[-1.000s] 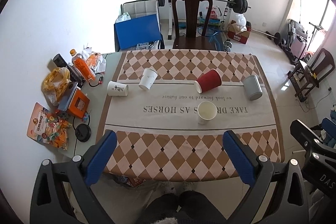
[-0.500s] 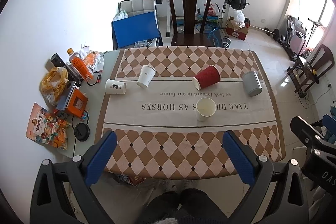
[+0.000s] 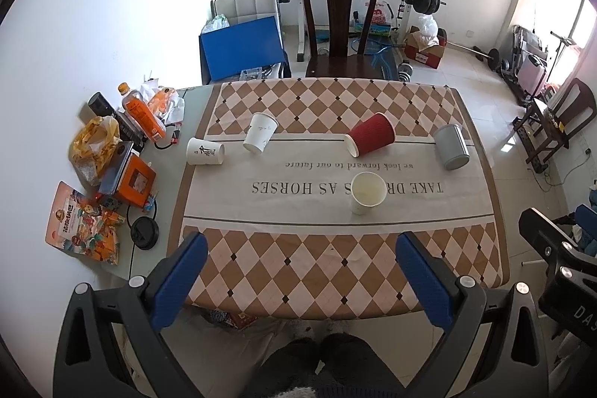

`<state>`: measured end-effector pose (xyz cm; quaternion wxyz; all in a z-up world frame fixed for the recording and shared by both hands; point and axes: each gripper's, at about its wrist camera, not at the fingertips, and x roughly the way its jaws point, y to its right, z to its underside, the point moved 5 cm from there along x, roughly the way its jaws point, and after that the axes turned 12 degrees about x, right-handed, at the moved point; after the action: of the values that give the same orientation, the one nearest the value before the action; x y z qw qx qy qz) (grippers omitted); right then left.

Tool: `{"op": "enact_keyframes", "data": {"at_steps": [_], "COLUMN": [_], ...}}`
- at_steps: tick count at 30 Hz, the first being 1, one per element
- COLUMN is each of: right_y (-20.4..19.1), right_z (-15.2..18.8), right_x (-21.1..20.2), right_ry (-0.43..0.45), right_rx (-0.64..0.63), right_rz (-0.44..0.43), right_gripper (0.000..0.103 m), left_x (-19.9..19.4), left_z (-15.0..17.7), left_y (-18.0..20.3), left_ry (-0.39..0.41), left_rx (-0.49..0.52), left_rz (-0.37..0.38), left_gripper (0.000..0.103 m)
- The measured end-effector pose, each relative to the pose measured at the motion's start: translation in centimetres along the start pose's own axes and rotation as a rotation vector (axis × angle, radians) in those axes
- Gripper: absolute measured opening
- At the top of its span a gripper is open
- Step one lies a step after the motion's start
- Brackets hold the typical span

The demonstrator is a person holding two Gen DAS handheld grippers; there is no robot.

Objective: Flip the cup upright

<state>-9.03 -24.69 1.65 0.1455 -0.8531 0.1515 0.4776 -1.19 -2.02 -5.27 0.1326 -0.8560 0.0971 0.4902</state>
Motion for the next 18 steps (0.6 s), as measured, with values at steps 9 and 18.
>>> {"op": "enact_keyframes", "data": {"at_steps": [9,18], "right_y": [0.0,-0.1], "right_z": [0.0,-0.1], "right_x": [1.5,1.7], "right_ry": [-0.030,-0.038], "right_rx": [-0.007,-0.011], "right_rz": [0.009,0.011], "right_gripper": [0.103,0.103], "left_x": [1.1,1.4], "left_z": [0.0,0.0], "left_y": [-0.7,-0.9], "left_ry": [-0.016,-0.022], "left_rx": [-0.005,-0.005], "left_rz": [-0.001,0.000], "left_gripper": [0.103,0.103]}}
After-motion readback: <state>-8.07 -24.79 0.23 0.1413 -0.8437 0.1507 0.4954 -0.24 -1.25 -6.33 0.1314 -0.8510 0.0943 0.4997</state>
